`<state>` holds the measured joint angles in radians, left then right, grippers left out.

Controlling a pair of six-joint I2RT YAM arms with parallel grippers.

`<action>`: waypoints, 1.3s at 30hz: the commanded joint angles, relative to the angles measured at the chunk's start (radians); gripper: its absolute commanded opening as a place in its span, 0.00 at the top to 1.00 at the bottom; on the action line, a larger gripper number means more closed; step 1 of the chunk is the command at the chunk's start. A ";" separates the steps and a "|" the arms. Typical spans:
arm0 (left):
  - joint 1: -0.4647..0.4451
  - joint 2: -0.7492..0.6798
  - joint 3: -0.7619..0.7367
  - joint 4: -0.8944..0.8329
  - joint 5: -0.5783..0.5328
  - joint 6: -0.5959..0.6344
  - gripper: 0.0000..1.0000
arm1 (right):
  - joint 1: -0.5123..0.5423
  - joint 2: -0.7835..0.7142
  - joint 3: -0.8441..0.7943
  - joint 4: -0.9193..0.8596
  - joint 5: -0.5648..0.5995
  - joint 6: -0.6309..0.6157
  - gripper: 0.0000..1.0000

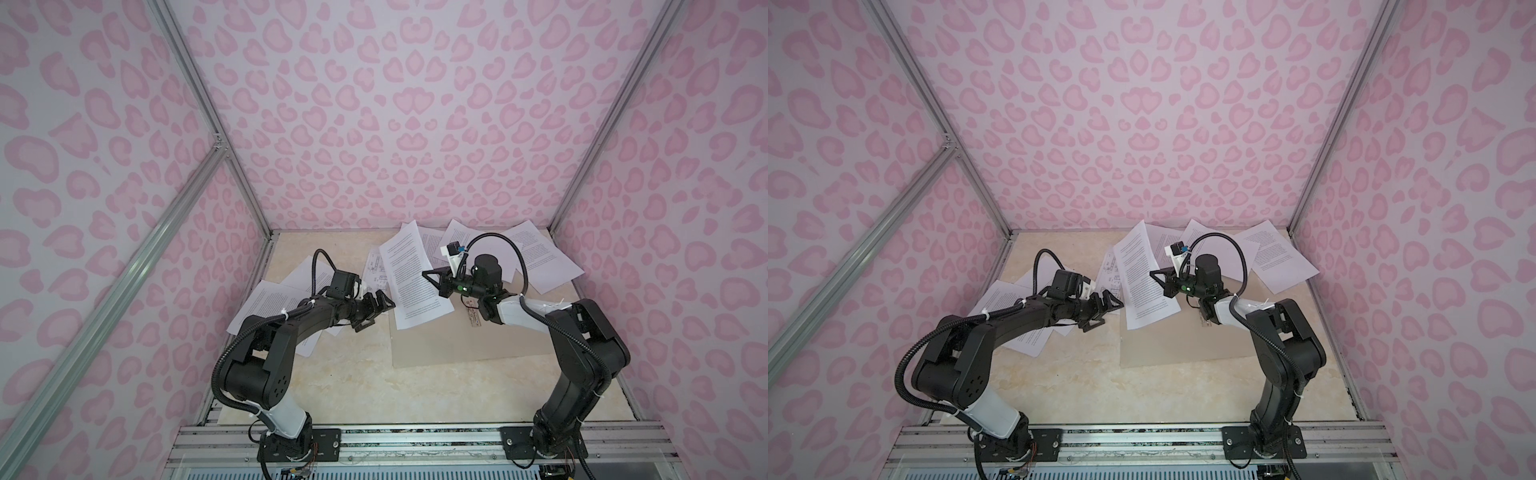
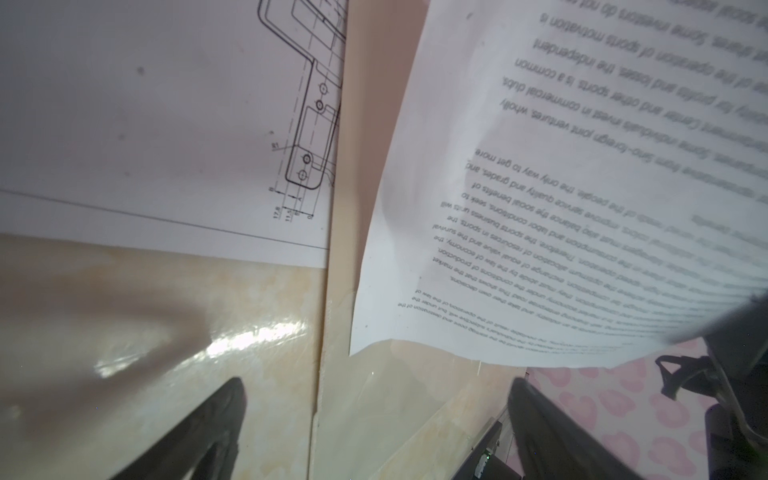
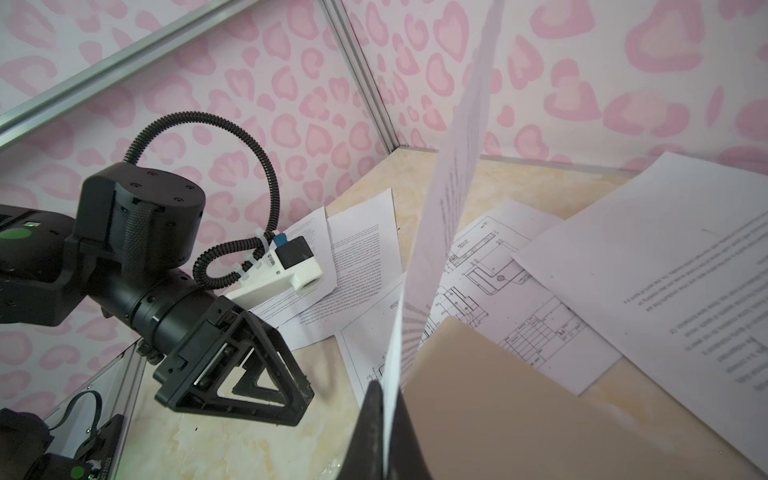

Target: Put the files into the folder

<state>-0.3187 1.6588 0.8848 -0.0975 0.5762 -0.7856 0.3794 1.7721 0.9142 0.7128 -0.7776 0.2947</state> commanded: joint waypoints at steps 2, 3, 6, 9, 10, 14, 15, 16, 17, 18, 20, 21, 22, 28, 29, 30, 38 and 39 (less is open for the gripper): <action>0.002 0.010 0.002 0.022 0.011 -0.003 0.00 | 0.000 0.011 -0.013 0.113 -0.009 -0.012 1.00; 0.004 0.009 0.002 0.022 0.010 -0.004 0.00 | 0.001 0.013 -0.018 0.135 -0.016 -0.002 1.00; 0.003 0.005 -0.003 0.024 0.008 -0.004 0.00 | -0.003 0.013 -0.039 0.196 -0.023 0.015 1.00; 0.005 0.002 -0.006 0.022 0.010 -0.004 0.01 | -0.015 0.035 -0.020 0.202 -0.055 0.043 1.00; 0.006 0.001 -0.006 0.022 0.010 -0.004 0.01 | -0.018 0.041 -0.021 0.217 -0.063 0.053 1.00; 0.007 -0.004 -0.009 0.022 0.008 -0.001 0.01 | -0.024 0.039 -0.032 0.223 -0.037 0.033 1.00; 0.007 -0.002 -0.010 0.022 0.008 -0.001 0.01 | -0.026 0.044 -0.024 0.209 -0.029 0.025 1.00; 0.007 -0.001 -0.009 0.023 0.009 -0.002 0.00 | -0.027 0.046 -0.019 0.202 -0.019 0.012 1.00; 0.007 0.002 -0.011 0.025 0.010 -0.003 0.01 | -0.028 0.046 -0.014 0.192 -0.005 0.001 1.00; 0.007 0.002 -0.012 0.025 0.012 -0.003 0.01 | -0.029 0.047 -0.006 0.179 0.010 -0.013 1.00; 0.008 0.002 -0.014 0.026 0.011 -0.004 0.00 | -0.034 0.051 0.014 0.157 0.016 -0.029 1.00; 0.009 0.002 -0.013 0.026 0.011 -0.004 0.01 | -0.035 0.058 0.027 0.148 0.013 -0.031 1.00; 0.009 0.000 -0.014 0.025 0.012 -0.004 0.00 | -0.036 0.061 0.034 0.140 0.014 -0.036 1.00; 0.010 0.007 -0.008 0.029 0.015 -0.006 0.00 | -0.035 0.081 0.049 0.128 -0.024 -0.055 1.00; 0.010 0.010 -0.006 0.028 0.016 -0.006 0.01 | -0.035 0.081 0.045 0.132 -0.026 -0.060 1.00; 0.010 0.012 -0.006 0.029 0.018 -0.006 0.01 | -0.035 0.084 0.045 0.131 -0.030 -0.060 1.00; 0.013 0.028 0.005 0.030 0.025 -0.006 0.01 | -0.041 0.083 0.032 0.165 -0.106 -0.009 1.00; 0.013 0.027 0.006 0.032 0.025 -0.005 0.00 | -0.040 0.079 0.025 0.165 -0.112 -0.012 1.00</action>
<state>-0.3077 1.6794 0.8776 -0.0814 0.5873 -0.7921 0.3382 1.8530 0.9512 0.8455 -0.8444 0.2699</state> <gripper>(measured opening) 0.995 0.051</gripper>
